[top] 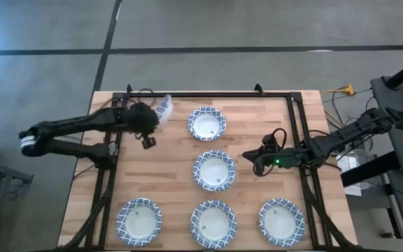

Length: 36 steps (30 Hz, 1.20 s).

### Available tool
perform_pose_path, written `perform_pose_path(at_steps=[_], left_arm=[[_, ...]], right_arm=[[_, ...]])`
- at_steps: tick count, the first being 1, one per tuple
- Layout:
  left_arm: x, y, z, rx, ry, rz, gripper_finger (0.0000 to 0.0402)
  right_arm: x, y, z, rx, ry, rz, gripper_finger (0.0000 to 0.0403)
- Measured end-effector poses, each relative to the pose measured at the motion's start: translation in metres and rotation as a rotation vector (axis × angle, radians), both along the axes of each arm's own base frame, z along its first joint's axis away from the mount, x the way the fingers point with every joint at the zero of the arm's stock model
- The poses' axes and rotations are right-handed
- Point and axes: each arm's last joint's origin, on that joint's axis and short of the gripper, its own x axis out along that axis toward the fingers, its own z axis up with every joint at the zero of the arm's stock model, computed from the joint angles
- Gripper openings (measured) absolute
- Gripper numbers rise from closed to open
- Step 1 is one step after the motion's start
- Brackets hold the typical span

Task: Nest bowls inside each other
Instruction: Stack the white patterned bowl on top of the other white patterned bowl

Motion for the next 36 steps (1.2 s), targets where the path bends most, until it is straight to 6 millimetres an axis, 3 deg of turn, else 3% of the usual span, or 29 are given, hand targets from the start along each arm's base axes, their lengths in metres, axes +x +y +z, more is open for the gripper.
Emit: perform_pose_path(at_steps=[6,12,16,22,29,36], left_arm=[[-0.005,-0.023,0.039,-0.017,-0.408,-0.264,0.0001],[0.012,-0.056,0.054,0.12,-0.487,-0.601,0.0],[0.038,-0.09,0.048,0.203,-0.367,-0.801,0.0],[0.081,-0.133,0.033,0.521,-0.048,-0.98,0.0],[0.128,-0.153,-0.002,0.719,0.222,-1.125,0.0],[0.162,-0.16,-0.035,0.862,0.431,-1.129,0.0]], right_arm=[[0.0,0.0,0.0,-0.038,0.007,0.009,0.0047],[0.0,0.0,0.0,-0.062,0.013,0.02,0.0047],[-0.002,-0.001,0.002,-0.057,0.003,0.02,0.0047],[-0.008,-0.003,0.009,-0.042,-0.024,0.046,0.0047],[-0.022,-0.007,0.012,-0.032,0.014,0.097,0.0047],[-0.039,-0.013,0.015,-0.064,0.051,0.14,0.0047]])
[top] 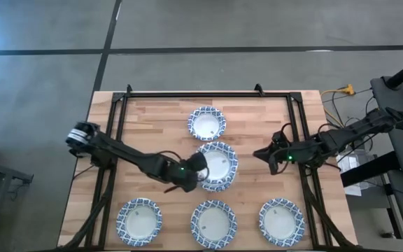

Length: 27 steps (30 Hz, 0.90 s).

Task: Nest bowls inside each other
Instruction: Stack the white patterned bowl on top of the other white patterned bowl

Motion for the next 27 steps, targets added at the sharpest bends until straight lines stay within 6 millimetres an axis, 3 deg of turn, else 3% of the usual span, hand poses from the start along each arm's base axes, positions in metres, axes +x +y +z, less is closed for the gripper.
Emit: perform_pose_path(at_steps=[10,21,27], left_arm=[[0.021,-0.006,-0.04,0.098,0.108,0.018,0.0],[0.022,-0.005,-0.04,0.002,0.138,-0.044,0.0002],[0.022,-0.005,-0.04,-0.009,0.142,-0.051,0.004]], right_arm=[[-0.017,-0.007,0.004,-0.027,0.009,0.02,0.0047],[-0.023,-0.009,0.006,-0.046,-0.001,0.041,0.0047],[-0.023,-0.009,0.005,-0.038,0.013,0.054,0.0047]])
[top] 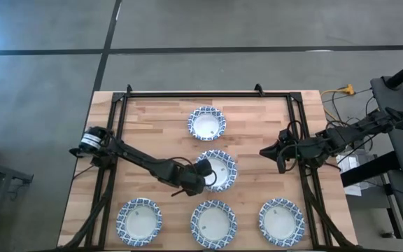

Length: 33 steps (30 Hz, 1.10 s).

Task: Nest bowls inside each other
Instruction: Stack the white patterned bowl on top of the other white patterned bowl

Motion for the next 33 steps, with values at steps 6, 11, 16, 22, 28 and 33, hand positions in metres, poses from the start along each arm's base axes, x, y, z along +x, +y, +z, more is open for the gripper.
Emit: perform_pose_path(at_steps=[6,11,16,22,28,33], left_arm=[[-0.001,0.0,0.003,-0.018,-0.018,0.023,0.0102],[-0.004,0.001,0.014,-0.044,-0.055,0.046,0.0153],[-0.013,0.004,0.034,-0.073,-0.098,0.056,0.0184],[-0.029,0.006,0.065,-0.162,-0.162,0.05,0.0189],[-0.03,0.007,0.101,-0.506,-0.323,0.135,0.0187],[-0.009,0.033,0.121,-1.204,-0.285,0.465,0.0145]], right_arm=[[0.0,0.0,0.0,0.0,0.0,0.0,0.0047],[0.0,0.0,0.0,0.0,0.0,0.0,0.0047],[0.0,0.0,0.0,0.001,-0.001,0.002,0.0047],[0.0,0.0,0.0,0.006,-0.003,0.001,0.0047],[0.0,0.0,0.0,0.006,-0.002,0.002,0.0047],[0.0,0.0,0.0,0.006,-0.003,0.002,0.0047]])
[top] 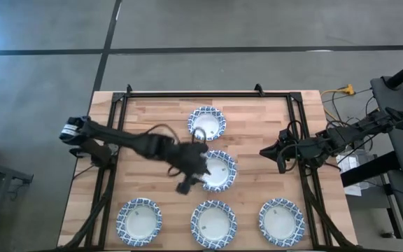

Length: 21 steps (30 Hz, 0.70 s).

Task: Nest bowls inside each other
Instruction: Stack the white patterned bowl on top of the other white patterned bowl

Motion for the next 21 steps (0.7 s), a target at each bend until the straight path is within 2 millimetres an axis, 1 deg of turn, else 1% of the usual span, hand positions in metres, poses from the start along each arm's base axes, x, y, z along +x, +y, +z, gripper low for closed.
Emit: perform_pose_path(at_steps=[2,5,7,9,12,16,18,21], left_arm=[[0.007,0.011,-0.004,-0.156,0.048,0.069,0.0118],[0.024,0.021,-0.007,-0.346,0.029,0.046,0.0072],[0.035,0.022,-0.014,-0.428,0.032,0.021,0.004],[0.045,0.022,-0.028,-0.453,0.048,0.003,0.0012],[0.058,0.021,-0.05,-0.469,0.103,0.019,0.0006],[0.07,0.019,-0.073,-0.511,0.183,0.042,0.0001],[0.076,0.019,-0.085,-0.534,0.224,0.067,0.0001],[0.084,0.018,-0.096,-0.571,0.246,0.097,0.0]], right_arm=[[0.0,0.0,0.0,-0.001,0.002,0.0,0.0047],[0.001,0.001,-0.001,-0.003,0.007,0.0,0.0047],[0.002,0.001,-0.001,-0.004,0.009,0.0,0.0047],[0.002,0.001,-0.002,-0.005,0.012,0.0,0.0047],[0.002,0.001,-0.002,0.003,0.012,0.001,0.0047],[0.002,0.001,-0.002,0.011,0.015,0.013,0.0047],[0.002,0.002,-0.002,0.012,0.017,0.016,0.0047],[0.002,0.002,-0.002,0.013,0.016,0.016,0.0047]])
